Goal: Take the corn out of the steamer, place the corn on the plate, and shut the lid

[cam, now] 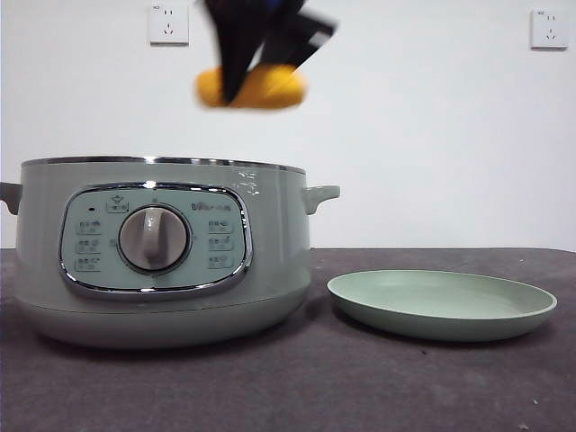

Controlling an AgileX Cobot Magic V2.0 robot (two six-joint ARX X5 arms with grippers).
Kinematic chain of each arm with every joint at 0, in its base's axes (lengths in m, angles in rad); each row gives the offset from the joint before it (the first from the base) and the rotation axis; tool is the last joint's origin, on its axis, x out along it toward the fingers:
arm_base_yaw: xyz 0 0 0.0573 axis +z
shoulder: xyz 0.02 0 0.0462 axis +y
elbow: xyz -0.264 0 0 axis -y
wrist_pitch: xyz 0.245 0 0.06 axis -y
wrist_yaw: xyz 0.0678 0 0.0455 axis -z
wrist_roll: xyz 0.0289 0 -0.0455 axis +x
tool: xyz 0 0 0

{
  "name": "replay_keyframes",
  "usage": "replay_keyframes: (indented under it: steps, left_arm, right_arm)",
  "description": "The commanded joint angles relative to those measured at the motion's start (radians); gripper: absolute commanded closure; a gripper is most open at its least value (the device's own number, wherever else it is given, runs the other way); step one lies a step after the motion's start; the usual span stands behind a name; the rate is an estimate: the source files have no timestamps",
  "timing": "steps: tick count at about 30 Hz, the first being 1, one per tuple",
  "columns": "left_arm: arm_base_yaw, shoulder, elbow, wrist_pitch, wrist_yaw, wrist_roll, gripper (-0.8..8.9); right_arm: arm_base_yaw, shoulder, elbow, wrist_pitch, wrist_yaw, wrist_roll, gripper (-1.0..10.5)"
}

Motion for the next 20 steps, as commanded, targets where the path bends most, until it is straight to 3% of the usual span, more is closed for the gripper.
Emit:
replay_keyframes:
  steps: [1,7,10,15,20]
  left_arm:
    - [-0.002,0.022,0.009,0.062,0.008,0.012,8.22]
    - [-0.002,0.068,0.009,0.105,0.122,0.007,8.22]
    - [-0.003,0.089,0.009,0.127,0.139,0.007,8.22]
    - [-0.004,0.106,0.009,0.141,0.179,0.0,8.22]
    - [-0.004,0.113,0.009,0.141,0.181,0.0,8.22]
  right_arm:
    - [-0.043,-0.035,-0.004,-0.093,0.006,0.038,9.6]
    - [-0.149,-0.065,-0.015,-0.275,0.01,0.11,9.6]
    - [-0.184,-0.065,-0.066,-0.28,0.01,0.119,9.6]
    - [-0.225,-0.066,-0.205,-0.195,0.008,0.135,9.6]
    - [-0.243,-0.066,-0.398,0.006,0.01,0.154,9.6]
